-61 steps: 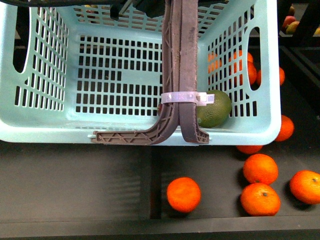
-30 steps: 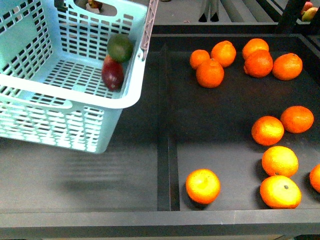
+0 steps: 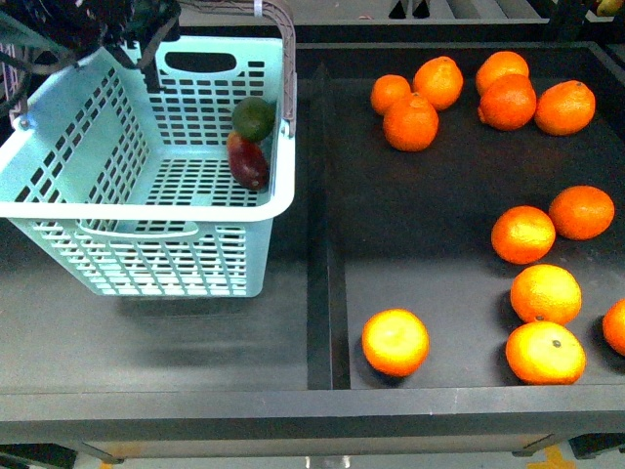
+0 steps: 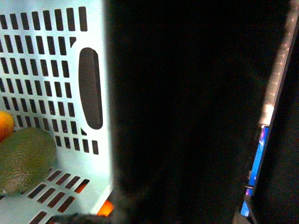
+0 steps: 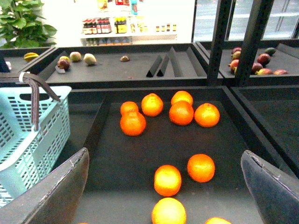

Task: Pick mango and avocado into basket

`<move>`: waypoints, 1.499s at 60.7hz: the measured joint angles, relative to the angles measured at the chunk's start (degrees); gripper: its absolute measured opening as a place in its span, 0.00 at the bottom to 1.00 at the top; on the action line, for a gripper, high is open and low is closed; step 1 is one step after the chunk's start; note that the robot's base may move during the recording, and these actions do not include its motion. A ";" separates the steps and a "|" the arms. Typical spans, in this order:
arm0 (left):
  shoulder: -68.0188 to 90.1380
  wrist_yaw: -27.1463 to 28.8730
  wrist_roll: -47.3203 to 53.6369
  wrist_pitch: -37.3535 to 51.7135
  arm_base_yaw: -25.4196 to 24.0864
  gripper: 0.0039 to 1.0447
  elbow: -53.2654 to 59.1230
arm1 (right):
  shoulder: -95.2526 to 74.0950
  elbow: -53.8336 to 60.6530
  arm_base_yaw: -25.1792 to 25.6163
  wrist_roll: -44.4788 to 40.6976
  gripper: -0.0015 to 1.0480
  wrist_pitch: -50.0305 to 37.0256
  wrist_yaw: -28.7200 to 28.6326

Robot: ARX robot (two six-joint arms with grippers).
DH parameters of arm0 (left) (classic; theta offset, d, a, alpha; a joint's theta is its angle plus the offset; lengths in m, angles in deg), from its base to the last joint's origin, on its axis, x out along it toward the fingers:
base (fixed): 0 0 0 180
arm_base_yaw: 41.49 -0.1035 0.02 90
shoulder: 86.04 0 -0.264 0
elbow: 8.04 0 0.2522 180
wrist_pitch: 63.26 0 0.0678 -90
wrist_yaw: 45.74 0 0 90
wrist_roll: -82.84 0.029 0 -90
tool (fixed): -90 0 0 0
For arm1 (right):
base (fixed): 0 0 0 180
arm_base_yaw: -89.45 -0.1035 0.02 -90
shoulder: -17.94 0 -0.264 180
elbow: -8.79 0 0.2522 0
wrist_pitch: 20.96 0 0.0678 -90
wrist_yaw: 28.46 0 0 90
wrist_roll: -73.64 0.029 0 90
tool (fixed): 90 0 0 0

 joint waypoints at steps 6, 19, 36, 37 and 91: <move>0.46 -2.05 0.20 -0.22 -0.26 0.10 -0.57 | 0.00 0.00 0.00 0.00 0.92 0.00 0.00; 0.13 -3.17 0.42 -4.83 -0.42 0.19 -0.44 | 0.00 0.00 0.00 0.00 0.92 0.00 0.00; -3.91 -2.64 3.23 -17.31 -0.39 0.64 0.04 | 0.00 0.00 0.00 0.00 0.92 0.00 0.00; -4.26 -2.54 3.28 -18.25 -0.39 0.66 -0.04 | 0.00 0.00 0.00 0.00 0.92 0.00 0.00; -67.91 -5.90 90.40 19.15 -2.21 0.02 72.72 | 0.00 0.00 0.00 0.00 0.92 0.00 0.02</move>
